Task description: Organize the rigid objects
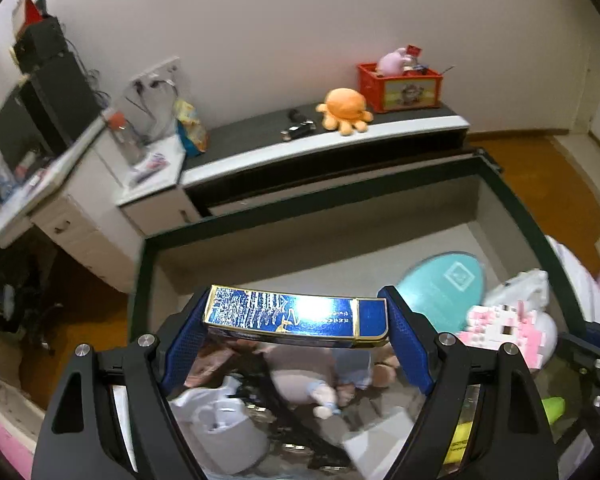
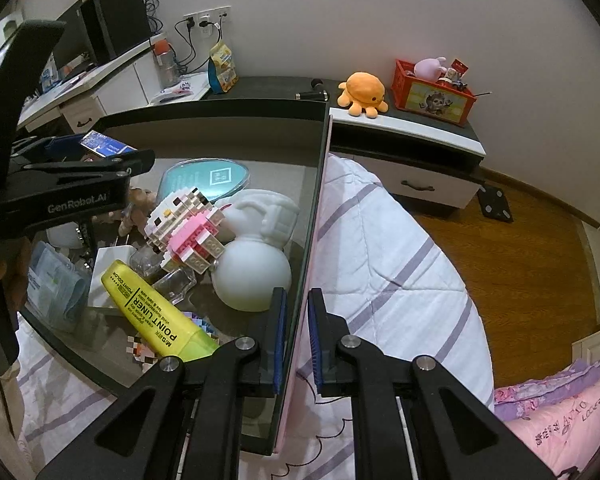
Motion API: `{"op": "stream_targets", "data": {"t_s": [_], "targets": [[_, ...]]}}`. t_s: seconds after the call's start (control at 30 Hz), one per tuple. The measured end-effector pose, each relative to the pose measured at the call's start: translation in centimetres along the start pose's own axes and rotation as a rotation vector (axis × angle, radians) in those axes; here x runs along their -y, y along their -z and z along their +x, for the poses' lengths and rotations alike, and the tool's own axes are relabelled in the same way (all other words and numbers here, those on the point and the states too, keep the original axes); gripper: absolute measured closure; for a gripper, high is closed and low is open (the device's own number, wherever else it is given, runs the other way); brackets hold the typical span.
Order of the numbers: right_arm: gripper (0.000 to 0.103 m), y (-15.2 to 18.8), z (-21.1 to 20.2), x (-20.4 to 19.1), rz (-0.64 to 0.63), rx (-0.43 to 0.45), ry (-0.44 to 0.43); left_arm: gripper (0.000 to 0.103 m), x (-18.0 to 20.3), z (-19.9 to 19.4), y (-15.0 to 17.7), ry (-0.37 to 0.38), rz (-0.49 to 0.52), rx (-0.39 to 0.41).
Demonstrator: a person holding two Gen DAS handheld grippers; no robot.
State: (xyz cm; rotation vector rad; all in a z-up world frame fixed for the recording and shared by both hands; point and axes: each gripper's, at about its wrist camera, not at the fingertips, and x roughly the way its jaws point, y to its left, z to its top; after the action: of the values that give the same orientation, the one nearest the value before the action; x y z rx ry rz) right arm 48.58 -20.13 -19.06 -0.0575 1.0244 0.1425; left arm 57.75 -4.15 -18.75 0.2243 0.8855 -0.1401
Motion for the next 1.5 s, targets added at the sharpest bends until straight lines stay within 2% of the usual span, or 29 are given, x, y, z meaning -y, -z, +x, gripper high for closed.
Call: {"op": "stream_targets", "data": {"t_s": [0.07, 0.17, 0.23, 0.5, 0.77, 1.0, 1.2, 1.33, 1.43, 1.5], "targets": [[0.092, 0.0, 0.0, 0.0, 0.003, 0.000, -0.001, 0.019, 0.1, 0.2, 0.2, 0.017, -0.007, -0.011], [0.092, -0.1, 0.0, -0.1, 0.000, -0.001, 0.004, 0.018, 0.4, 0.0, 0.4, 0.003, 0.009, -0.013], [0.092, 0.0, 0.1, -0.1, 0.002, 0.000, 0.003, 0.011, 0.4, -0.4, 0.5, 0.016, 0.015, -0.011], [0.092, -0.1, 0.0, 0.0, 0.003, 0.000, 0.006, 0.001, 0.0, -2.7, 0.7, 0.005, 0.038, 0.030], [0.092, 0.1, 0.1, 0.3, 0.010, -0.007, 0.011, 0.000, -0.8, -4.2, 1.9, 0.028, 0.049, 0.048], [0.092, 0.2, -0.2, 0.1, 0.019, -0.004, 0.017, 0.000, -2.3, -7.1, 3.6, 0.037, 0.034, 0.107], [0.092, 0.3, -0.3, -0.2, 0.029, 0.006, 0.037, 0.000, -4.2, -9.5, 5.7, 0.003, 0.014, 0.142], [0.087, 0.6, -0.6, -0.5, 0.031, 0.015, 0.046, 0.000, -4.8, -10.2, 7.4, -0.003, 0.011, 0.149], [0.085, 1.3, -1.4, -1.5, 0.005, 0.028, 0.086, 0.000, -4.7, -10.9, 8.7, 0.027, 0.004, 0.151], [0.085, 1.8, -2.5, -2.4, -0.025, 0.057, 0.143, 0.000, -4.3, -11.2, 9.4, 0.050, 0.004, 0.155]]}}
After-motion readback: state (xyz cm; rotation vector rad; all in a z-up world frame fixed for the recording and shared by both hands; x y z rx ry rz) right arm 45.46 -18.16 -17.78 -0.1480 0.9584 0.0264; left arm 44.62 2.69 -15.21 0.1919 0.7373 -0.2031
